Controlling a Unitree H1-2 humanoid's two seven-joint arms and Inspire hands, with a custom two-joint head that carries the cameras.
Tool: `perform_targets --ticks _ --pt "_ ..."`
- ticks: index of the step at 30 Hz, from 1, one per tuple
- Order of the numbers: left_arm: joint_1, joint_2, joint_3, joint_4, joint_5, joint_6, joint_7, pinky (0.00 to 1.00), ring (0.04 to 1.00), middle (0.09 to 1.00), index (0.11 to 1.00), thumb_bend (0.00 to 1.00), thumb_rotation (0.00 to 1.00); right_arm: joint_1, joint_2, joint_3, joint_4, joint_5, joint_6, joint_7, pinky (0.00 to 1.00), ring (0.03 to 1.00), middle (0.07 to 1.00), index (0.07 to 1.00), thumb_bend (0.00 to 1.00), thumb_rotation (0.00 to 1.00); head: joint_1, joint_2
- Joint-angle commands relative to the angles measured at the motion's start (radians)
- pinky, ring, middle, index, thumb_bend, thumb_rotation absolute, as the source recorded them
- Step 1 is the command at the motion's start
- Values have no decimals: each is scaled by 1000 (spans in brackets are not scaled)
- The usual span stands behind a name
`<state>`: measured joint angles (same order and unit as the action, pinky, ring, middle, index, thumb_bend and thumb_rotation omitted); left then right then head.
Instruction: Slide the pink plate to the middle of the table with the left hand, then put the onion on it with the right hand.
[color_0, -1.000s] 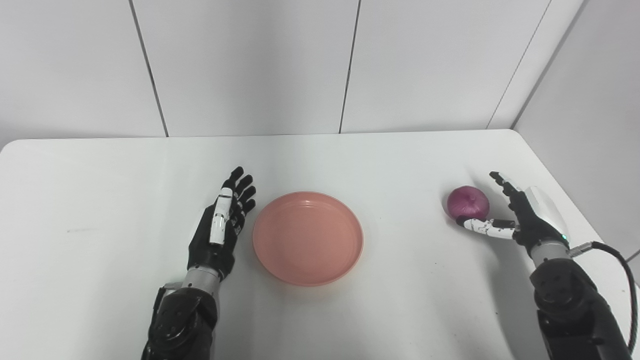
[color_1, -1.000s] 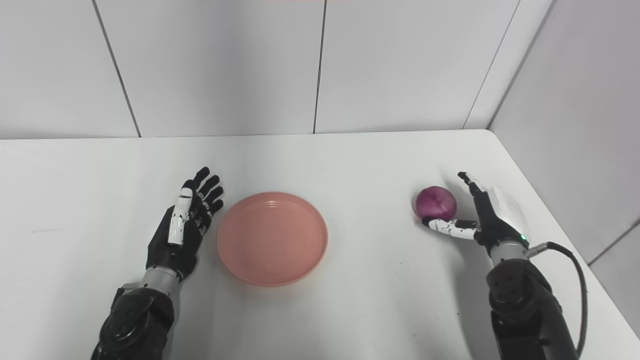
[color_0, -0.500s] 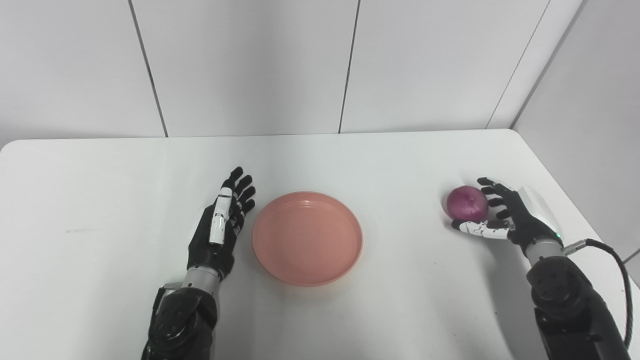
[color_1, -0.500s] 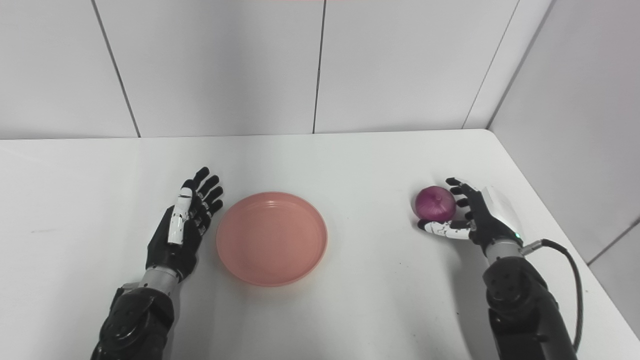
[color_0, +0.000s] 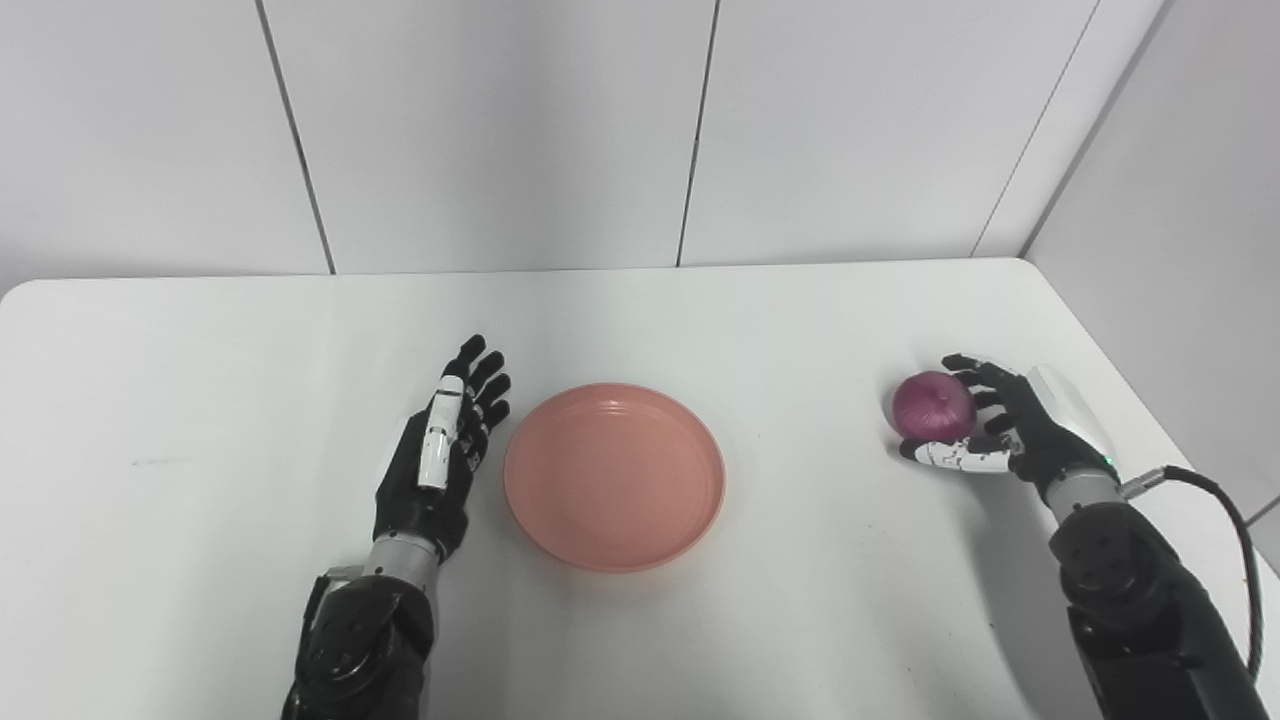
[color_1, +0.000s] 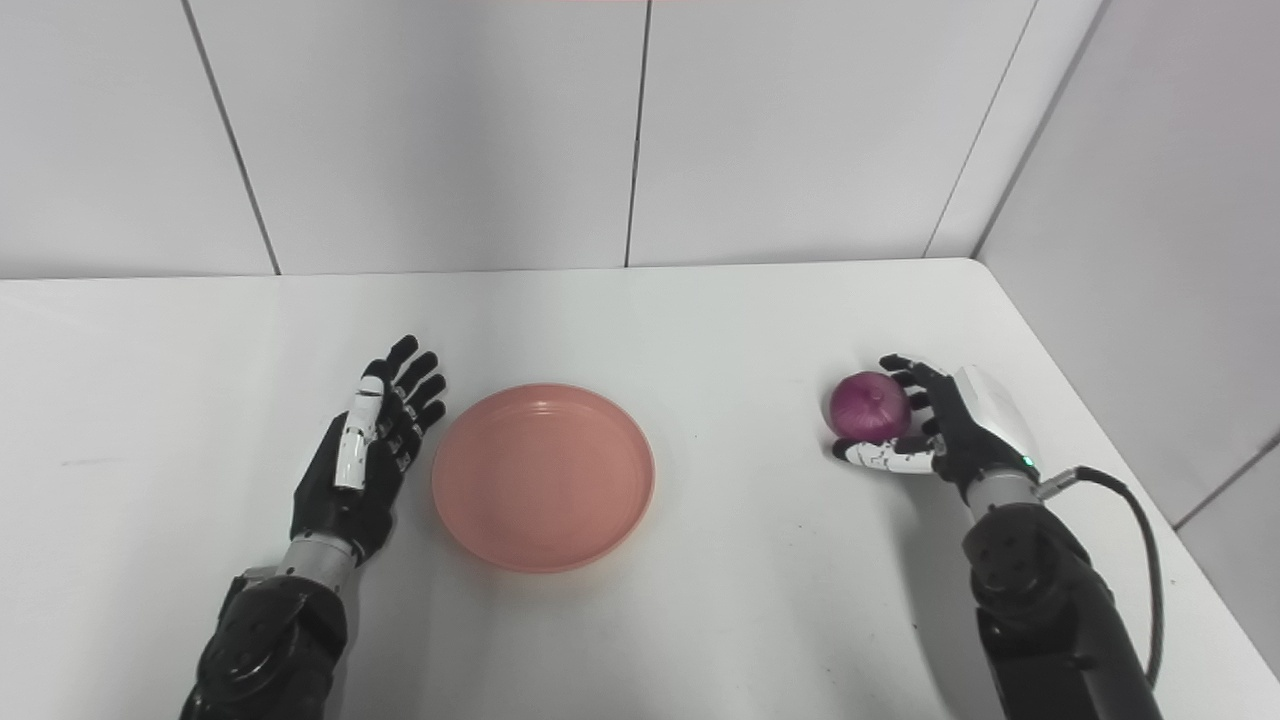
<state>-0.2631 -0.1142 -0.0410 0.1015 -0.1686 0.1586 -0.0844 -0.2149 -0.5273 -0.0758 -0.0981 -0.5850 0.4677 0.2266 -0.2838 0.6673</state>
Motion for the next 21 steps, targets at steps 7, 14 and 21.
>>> perform_targets --ticks 7,14,21 --pt "-1 -5 -9 -19 9 6 2 949 946 948 936 446 1000 -51 -48 30 31 12 -11 -4 718 799 835 845 975 236 3 -2" --pt "1 -3 -8 -18 3 6 -4 953 950 953 939 448 1000 -63 -57 47 56 13 -8 -12 721 799 833 844 930 203 2 0" --pt "2 -5 -9 -24 7 10 3 946 942 945 934 442 1000 -80 -57 68 82 5 -2 -17 711 792 827 828 883 182 3 2"
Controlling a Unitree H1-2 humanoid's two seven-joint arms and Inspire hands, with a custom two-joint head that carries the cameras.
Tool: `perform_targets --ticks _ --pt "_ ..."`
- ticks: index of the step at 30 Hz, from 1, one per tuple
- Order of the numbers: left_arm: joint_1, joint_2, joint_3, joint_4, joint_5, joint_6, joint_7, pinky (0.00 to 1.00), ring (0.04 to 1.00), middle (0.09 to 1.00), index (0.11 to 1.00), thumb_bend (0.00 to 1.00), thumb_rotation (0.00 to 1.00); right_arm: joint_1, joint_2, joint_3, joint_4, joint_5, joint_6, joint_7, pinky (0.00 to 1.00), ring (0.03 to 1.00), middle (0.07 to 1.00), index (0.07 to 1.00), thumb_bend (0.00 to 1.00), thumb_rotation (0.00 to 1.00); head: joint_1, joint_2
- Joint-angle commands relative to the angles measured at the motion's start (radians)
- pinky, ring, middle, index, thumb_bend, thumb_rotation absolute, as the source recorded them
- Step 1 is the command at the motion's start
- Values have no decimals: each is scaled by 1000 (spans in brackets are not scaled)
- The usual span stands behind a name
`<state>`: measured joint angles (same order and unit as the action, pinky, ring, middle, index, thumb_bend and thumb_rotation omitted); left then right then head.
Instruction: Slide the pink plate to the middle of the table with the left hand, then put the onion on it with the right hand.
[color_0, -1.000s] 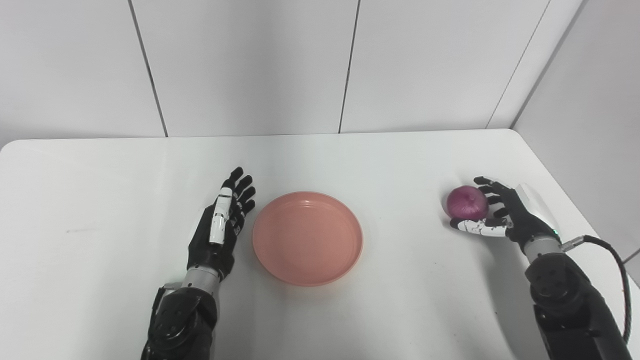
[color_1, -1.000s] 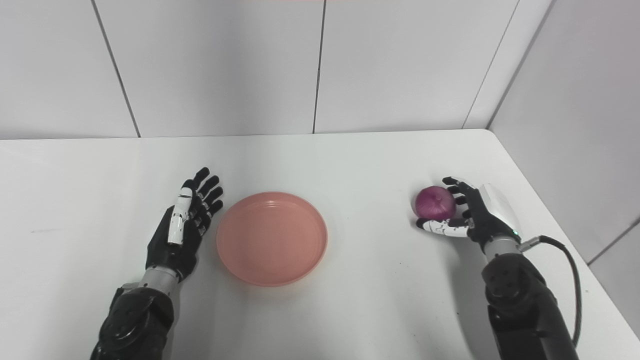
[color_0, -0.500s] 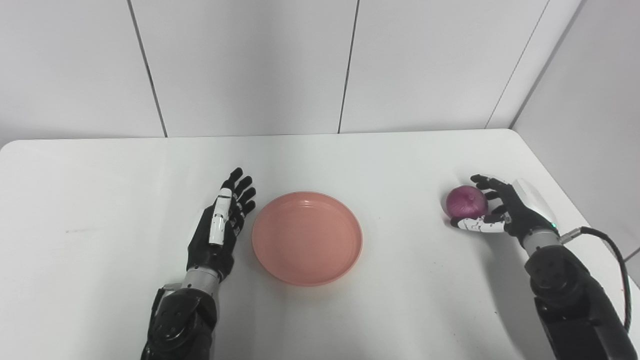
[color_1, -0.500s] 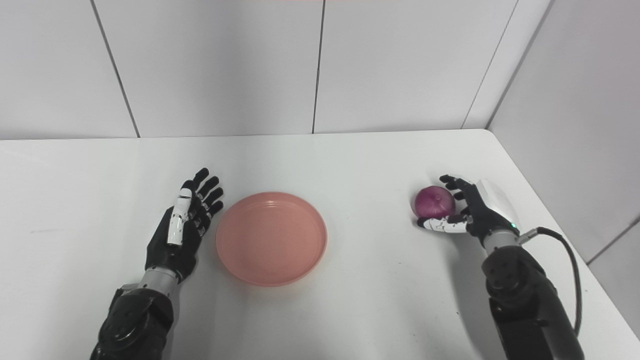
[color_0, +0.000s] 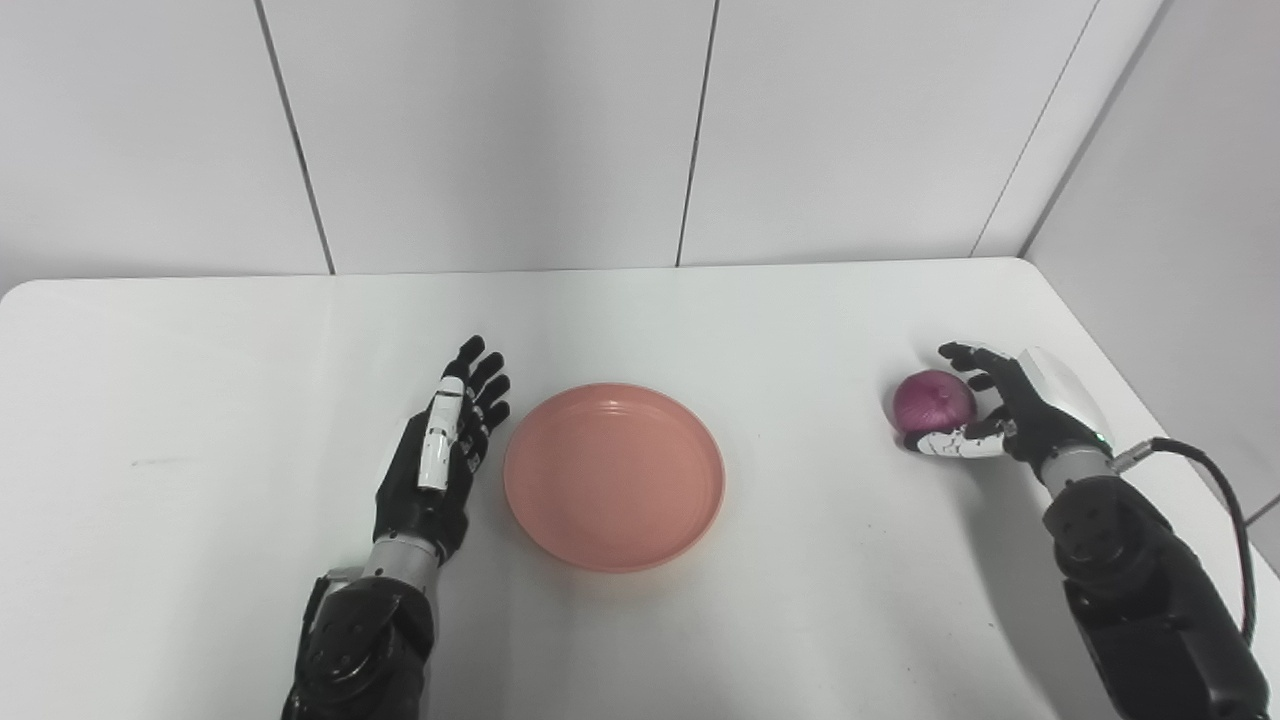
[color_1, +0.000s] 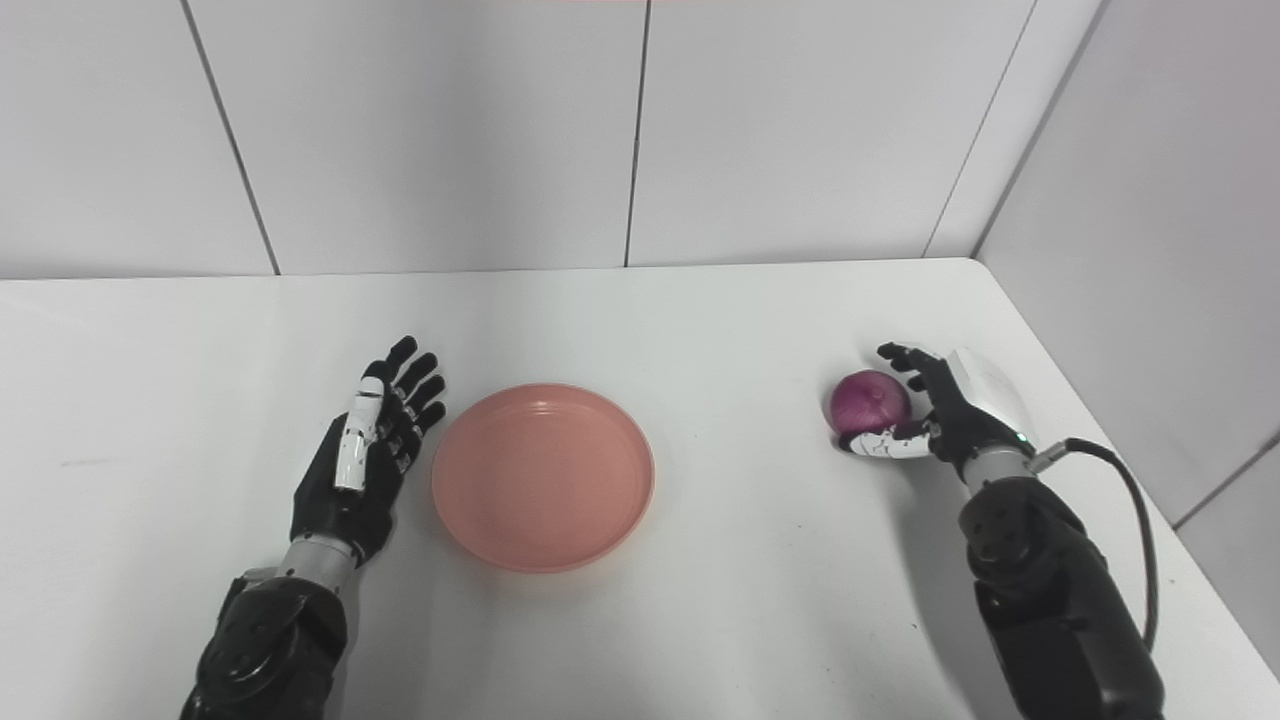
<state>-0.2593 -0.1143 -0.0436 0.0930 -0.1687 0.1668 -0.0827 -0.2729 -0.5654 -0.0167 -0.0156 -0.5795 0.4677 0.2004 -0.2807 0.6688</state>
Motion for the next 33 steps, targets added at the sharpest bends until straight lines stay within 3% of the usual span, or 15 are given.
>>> perform_targets --ticks 1,5,8,14,18,27,33 --pt "-2 -5 -7 -16 9 3 2 946 943 947 935 444 1000 -24 -19 11 1 -2 -1 11 694 777 817 820 878 181 0 0" --pt "-1 -5 -6 -17 5 3 -1 951 947 950 938 445 1000 -32 -27 27 5 -3 -5 18 639 725 771 782 857 163 -1 1" --pt "-1 -7 -4 -18 3 4 -1 952 948 948 936 444 1000 -37 -37 40 7 -1 -13 23 559 626 676 675 816 107 -1 1" --pt "-4 -6 1 -6 -2 1 -1 953 946 948 935 446 1000 -36 -51 66 7 -9 -31 8 516 567 611 575 758 82 -4 -1" --pt "-5 -5 2 -7 -2 -2 -2 949 943 946 934 440 1000 -34 -58 76 -4 -20 -22 7 460 522 563 546 713 89 -5 -1" --pt "-10 -2 3 -2 2 -4 -1 947 945 948 936 449 1000 -23 -53 62 -23 -12 -41 -20 437 504 539 525 690 22 -3 -2" --pt "-9 -2 3 -6 5 -1 1 944 944 948 936 448 1000 -18 -48 51 -53 6 -40 -29 451 506 533 517 682 41 -1 -4"
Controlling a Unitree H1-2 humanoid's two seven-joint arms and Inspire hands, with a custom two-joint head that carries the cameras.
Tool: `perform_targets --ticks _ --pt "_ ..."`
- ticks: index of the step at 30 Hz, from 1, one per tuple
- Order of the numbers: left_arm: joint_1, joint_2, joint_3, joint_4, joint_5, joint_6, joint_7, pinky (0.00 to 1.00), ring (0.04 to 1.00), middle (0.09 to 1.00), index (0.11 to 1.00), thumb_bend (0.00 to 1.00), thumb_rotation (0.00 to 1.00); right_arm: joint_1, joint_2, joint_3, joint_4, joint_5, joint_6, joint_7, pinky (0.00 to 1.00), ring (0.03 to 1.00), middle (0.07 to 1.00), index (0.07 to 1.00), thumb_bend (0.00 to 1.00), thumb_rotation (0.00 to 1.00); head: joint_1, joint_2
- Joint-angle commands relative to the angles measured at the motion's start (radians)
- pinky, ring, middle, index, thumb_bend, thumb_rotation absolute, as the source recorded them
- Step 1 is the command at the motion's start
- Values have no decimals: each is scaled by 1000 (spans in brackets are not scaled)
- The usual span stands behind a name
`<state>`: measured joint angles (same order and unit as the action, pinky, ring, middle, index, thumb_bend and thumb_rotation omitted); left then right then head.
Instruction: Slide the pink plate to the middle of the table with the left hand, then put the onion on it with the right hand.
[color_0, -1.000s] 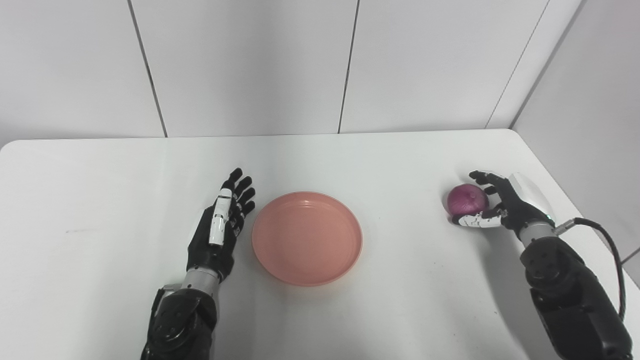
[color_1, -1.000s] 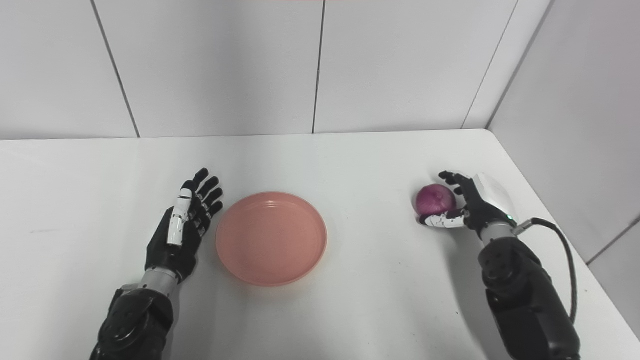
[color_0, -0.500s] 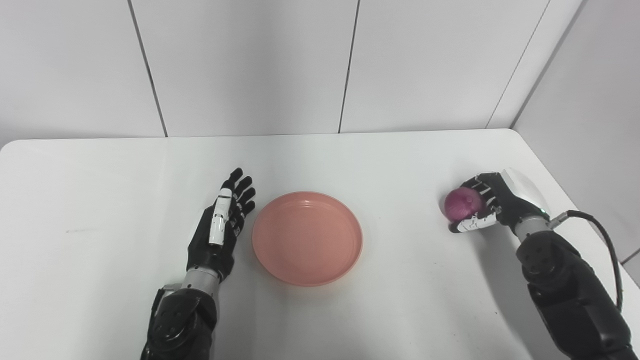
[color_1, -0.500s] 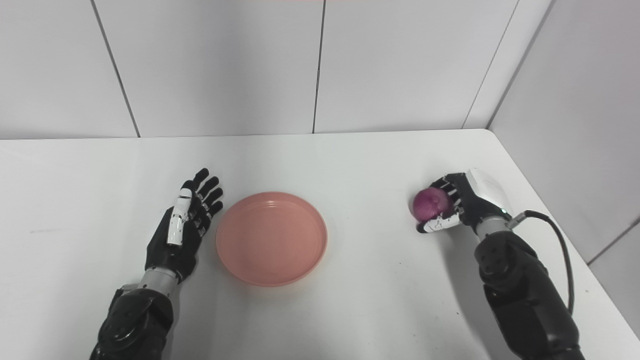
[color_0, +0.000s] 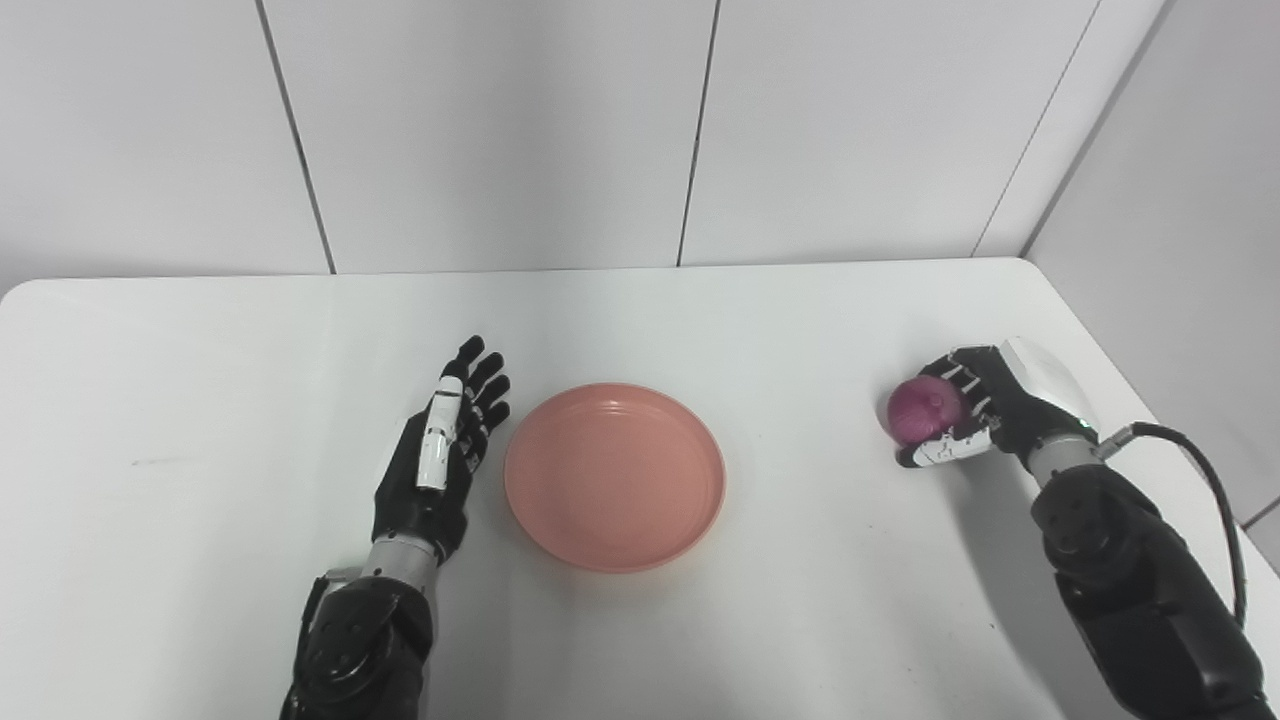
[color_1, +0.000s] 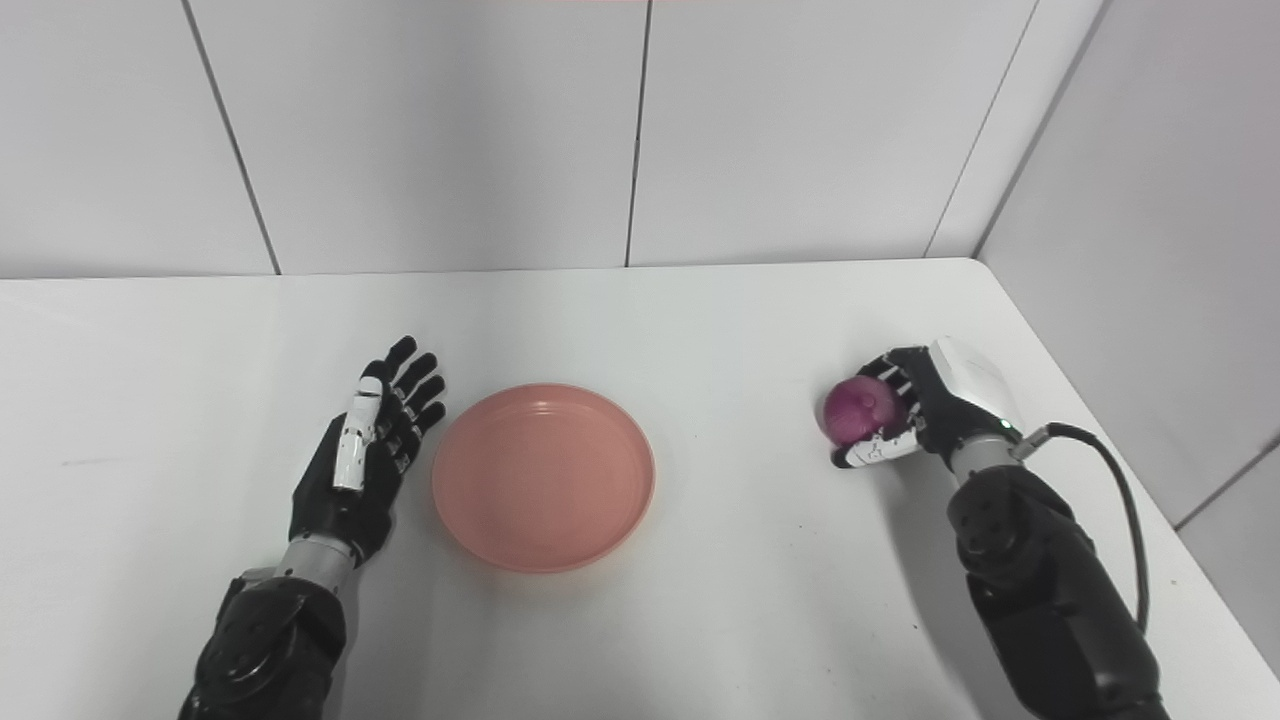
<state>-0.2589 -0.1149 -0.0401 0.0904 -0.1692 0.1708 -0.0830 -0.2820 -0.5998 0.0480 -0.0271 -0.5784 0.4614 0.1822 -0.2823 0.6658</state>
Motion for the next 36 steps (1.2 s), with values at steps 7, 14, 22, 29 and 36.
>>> perform_targets --ticks 7,14,22,29,36 --pt "-10 -2 -1 6 5 -15 -1 945 944 947 935 448 1000 -4 -4 -30 -111 37 -66 -28 443 490 518 494 585 80 3 -2" --pt "-10 -5 -6 0 12 -10 4 942 942 946 933 450 1000 -17 11 -30 -183 37 -81 -33 400 459 501 485 515 129 9 -1" --pt "-8 -12 -5 -5 5 -7 3 952 945 948 938 443 1000 -61 43 -3 -277 9 -44 8 368 439 502 487 516 133 18 0" --pt "-7 -17 -7 -6 7 -6 6 958 950 951 940 439 1000 -106 74 39 -327 -24 -65 37 363 445 507 487 515 131 27 -1" --pt "-8 -28 -11 -8 14 -2 19 950 944 947 936 442 1000 -153 121 98 -342 -49 -55 83 404 466 528 487 517 133 47 -1"
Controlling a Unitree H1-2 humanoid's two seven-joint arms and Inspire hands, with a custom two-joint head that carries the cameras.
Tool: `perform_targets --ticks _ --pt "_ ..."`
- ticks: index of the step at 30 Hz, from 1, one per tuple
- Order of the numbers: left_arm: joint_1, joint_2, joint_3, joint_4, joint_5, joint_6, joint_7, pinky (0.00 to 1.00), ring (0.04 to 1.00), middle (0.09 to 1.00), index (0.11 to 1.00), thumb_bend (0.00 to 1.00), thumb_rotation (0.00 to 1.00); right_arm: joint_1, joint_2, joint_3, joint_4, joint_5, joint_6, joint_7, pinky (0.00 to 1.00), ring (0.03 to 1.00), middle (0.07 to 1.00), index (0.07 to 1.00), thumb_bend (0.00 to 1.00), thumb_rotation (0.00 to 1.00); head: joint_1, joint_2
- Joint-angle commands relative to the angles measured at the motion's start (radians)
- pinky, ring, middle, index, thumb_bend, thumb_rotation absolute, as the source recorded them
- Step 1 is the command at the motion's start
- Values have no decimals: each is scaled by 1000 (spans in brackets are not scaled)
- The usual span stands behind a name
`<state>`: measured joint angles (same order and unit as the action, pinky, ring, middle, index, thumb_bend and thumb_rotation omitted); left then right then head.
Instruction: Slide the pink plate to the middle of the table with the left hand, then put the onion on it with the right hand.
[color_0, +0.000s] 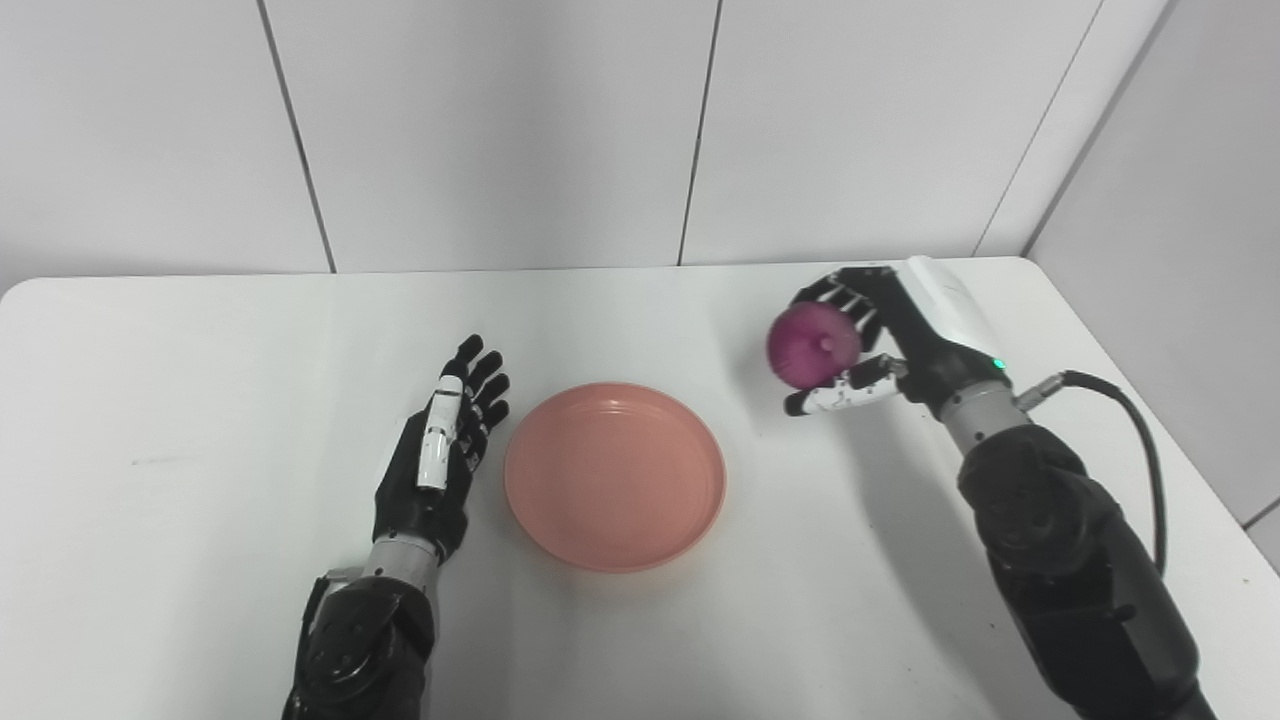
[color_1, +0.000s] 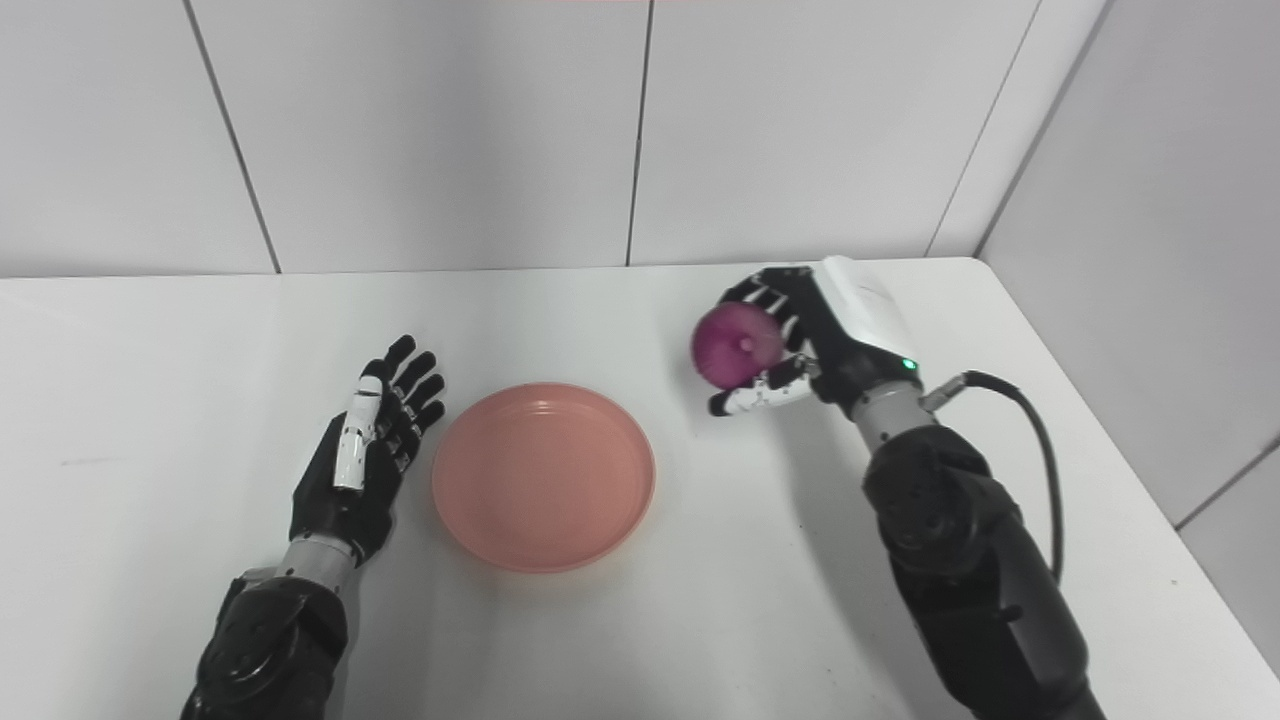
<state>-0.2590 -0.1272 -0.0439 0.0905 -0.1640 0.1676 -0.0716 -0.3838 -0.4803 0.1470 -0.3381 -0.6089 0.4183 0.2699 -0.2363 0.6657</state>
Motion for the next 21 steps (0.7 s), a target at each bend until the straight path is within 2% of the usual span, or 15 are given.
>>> perform_targets --ticks 1,7,12,17,21 --pt "-8 -18 -7 -9 9 3 9 947 943 945 935 443 1000 -58 12 10 -22 -22 -26 -7 398 462 525 487 517 133 2 -1" --pt "-7 -29 -10 -12 16 -2 20 947 941 943 931 444 1000 -88 68 67 31 -45 -70 -17 307 385 471 487 517 135 22 0" --pt "-8 -34 -11 -10 21 -6 22 948 940 941 928 447 1000 -114 123 114 82 -55 -92 -21 301 387 479 487 518 137 39 3" --pt "-11 -33 -10 1 18 -25 16 950 940 943 930 444 1000 -124 168 156 108 -79 -78 -13 321 407 496 487 519 139 46 5" --pt "-12 -34 -11 3 18 -30 16 951 939 943 929 446 1000 -121 195 178 148 -91 -90 -25 377 456 532 488 519 142 51 8"
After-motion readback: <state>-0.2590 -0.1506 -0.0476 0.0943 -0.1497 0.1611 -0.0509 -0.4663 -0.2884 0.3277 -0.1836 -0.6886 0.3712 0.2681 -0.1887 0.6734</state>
